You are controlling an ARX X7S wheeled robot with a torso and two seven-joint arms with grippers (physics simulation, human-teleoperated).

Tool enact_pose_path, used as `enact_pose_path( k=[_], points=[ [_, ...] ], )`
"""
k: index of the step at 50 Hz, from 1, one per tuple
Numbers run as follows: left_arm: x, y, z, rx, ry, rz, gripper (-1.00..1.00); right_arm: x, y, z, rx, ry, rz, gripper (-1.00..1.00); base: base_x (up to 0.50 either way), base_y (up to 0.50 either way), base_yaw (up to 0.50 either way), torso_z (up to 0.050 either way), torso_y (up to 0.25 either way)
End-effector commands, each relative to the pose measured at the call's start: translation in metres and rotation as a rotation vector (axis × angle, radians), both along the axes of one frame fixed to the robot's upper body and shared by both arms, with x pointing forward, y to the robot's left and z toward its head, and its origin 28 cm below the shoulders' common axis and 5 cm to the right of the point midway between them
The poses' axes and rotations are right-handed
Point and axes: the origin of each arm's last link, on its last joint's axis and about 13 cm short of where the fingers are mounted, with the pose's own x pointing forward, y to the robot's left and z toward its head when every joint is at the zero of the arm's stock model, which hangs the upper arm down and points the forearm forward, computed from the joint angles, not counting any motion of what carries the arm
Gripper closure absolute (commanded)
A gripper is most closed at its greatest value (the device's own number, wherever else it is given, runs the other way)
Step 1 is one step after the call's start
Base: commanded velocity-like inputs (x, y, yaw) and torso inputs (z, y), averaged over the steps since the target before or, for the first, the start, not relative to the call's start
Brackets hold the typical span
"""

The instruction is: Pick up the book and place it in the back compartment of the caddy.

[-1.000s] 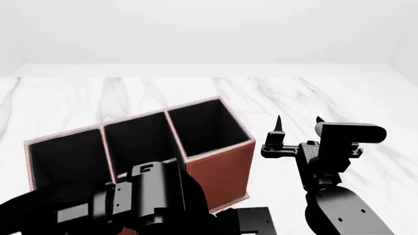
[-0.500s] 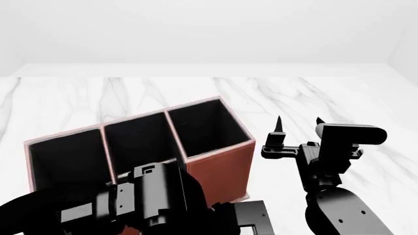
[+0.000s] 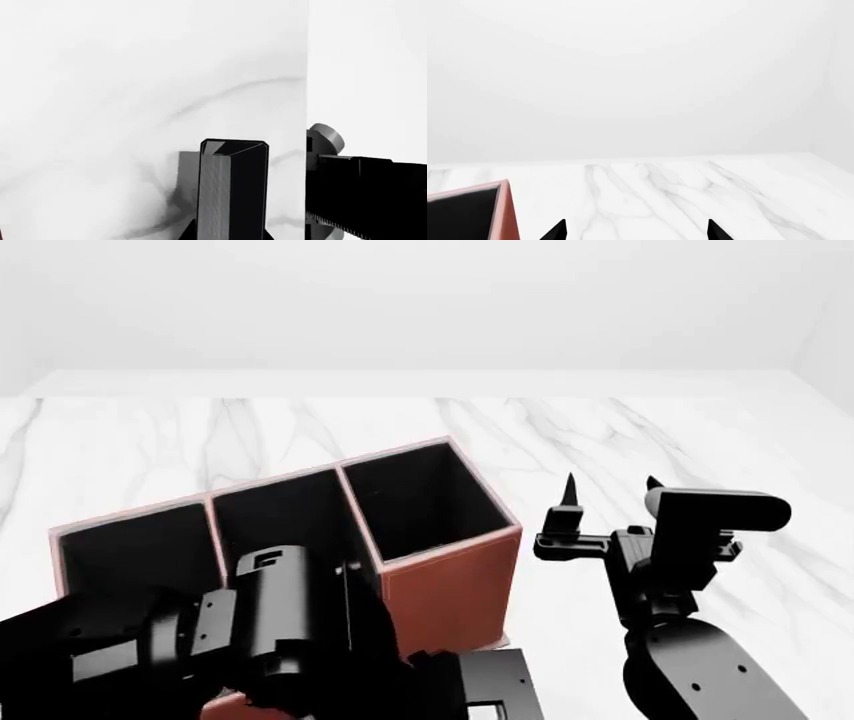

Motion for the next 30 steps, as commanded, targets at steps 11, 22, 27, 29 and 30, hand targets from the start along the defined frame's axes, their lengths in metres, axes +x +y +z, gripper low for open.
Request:
enact_pose_path(
  k=[11,22,27,29,30],
  points=[
    [-0.003,0.034,0.049,0.038,-0.125,0.078,1.00,0.003,0.000,0.004,-0.004,-0.004,-0.006,-1.00,0.00,0.00,0.00,0.000,0.000],
    [-0.005,0.048,0.073,0.046,-0.172,0.154,1.00,0.004,0.001,0.002,-0.007,0.001,-0.004,-1.00,0.00,0.00,0.00,0.000,0.000],
    [-0.006,0.053,0.085,0.050,-0.196,0.180,1.00,0.003,0.002,0.002,-0.008,0.000,0.000,-1.00,0.00,0.00,0.00,0.000,0.002],
    [-0.006,0.056,0.093,0.053,-0.209,0.193,1.00,0.004,0.002,0.002,-0.008,0.000,0.000,-1.00,0.00,0.00,0.00,0.000,0.000],
    [-0.006,0.058,0.096,0.057,-0.216,0.197,1.00,0.004,0.002,0.002,-0.009,0.001,-0.001,-1.00,0.00,0.00,0.00,0.000,0.000]
  ],
)
